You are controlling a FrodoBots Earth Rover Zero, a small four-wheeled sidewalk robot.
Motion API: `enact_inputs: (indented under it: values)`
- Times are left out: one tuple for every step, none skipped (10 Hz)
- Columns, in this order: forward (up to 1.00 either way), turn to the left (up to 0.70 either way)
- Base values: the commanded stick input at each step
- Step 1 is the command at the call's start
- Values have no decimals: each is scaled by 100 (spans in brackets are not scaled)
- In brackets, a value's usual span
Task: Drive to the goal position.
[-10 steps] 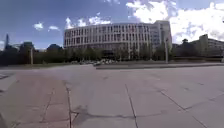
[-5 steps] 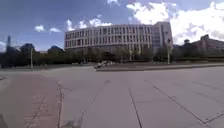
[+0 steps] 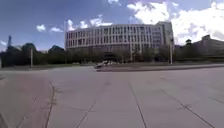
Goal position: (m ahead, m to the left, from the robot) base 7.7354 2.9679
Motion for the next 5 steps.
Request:
enact_inputs:
  values:
    - [70,35]
    - [70,27]
    - [70,13]
    - [70,0]
    - [70,0]
